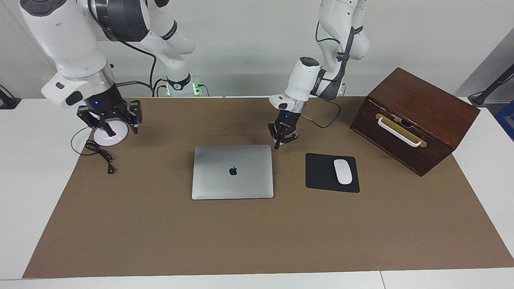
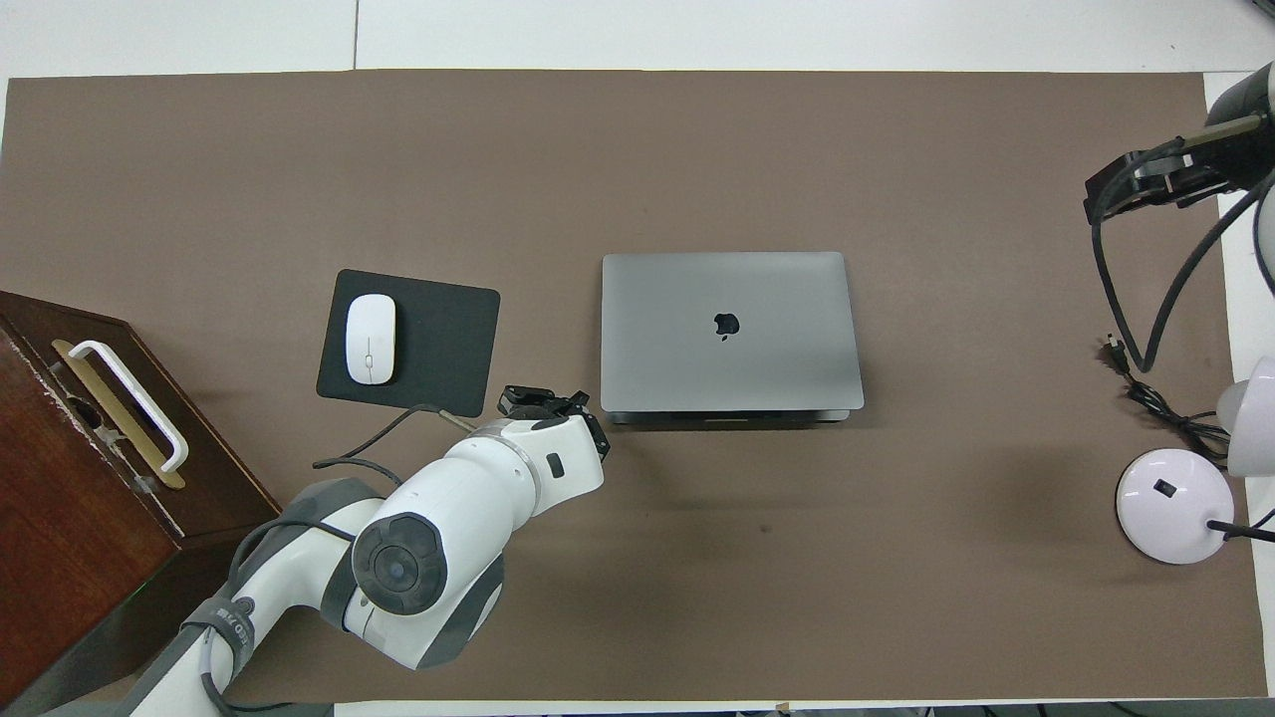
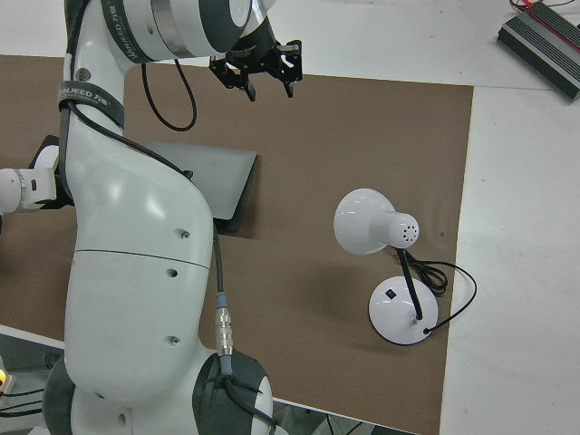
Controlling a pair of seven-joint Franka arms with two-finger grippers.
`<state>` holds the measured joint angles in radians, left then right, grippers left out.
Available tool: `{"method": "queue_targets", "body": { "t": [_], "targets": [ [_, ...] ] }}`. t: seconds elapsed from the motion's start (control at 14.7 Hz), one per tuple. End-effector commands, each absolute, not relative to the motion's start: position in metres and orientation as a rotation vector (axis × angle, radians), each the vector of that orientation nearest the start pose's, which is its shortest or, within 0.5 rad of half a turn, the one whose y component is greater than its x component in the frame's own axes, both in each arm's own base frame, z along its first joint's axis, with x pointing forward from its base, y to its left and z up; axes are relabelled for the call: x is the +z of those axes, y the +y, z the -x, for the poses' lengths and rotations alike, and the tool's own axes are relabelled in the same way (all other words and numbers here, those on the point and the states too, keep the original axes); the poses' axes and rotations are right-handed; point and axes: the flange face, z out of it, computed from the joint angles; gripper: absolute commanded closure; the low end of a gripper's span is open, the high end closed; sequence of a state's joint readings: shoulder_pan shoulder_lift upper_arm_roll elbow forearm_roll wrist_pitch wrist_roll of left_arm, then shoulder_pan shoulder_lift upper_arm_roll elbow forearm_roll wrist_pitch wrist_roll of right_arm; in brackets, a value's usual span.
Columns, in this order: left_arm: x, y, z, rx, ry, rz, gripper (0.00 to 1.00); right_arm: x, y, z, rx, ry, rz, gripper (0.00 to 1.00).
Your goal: Close laptop with both arms
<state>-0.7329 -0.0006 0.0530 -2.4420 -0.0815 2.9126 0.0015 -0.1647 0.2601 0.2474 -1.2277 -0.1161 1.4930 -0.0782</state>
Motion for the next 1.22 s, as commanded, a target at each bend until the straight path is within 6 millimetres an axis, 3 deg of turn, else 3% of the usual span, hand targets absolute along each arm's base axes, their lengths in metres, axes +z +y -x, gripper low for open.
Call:
{"method": "queue_targets", "body": {
  "t": [0.0,0.34,0.54,0.75,1.15],
  "targets": [
    [0.372,-0.314,-0.395,-0.609,0.965,3.122,1.00,0.628,0.004,-0.619,-0.014,-0.187,3.185,0.00],
    [0.413,-0.301,-0.380,-0.458,0.963,3.136,1.00,0.615,-0.025,-0.616,-0.061,-0.005,3.153,0.00],
    [0.452,-0.287,-0.387,-0.356,0.933,3.142,1.00,0.594,-0.026,-0.607,-0.099,0.009,3.152,0.00],
    [0.483,-0.284,-0.389,-0.254,0.928,3.139,1.00,0.592,-0.024,-0.606,-0.116,0.010,3.154,0.00],
    [0.528,-0.224,-0.426,-0.122,0.728,3.159,1.00,0.595,-0.021,-0.600,-0.103,0.038,3.156,0.00]
  ]
}}
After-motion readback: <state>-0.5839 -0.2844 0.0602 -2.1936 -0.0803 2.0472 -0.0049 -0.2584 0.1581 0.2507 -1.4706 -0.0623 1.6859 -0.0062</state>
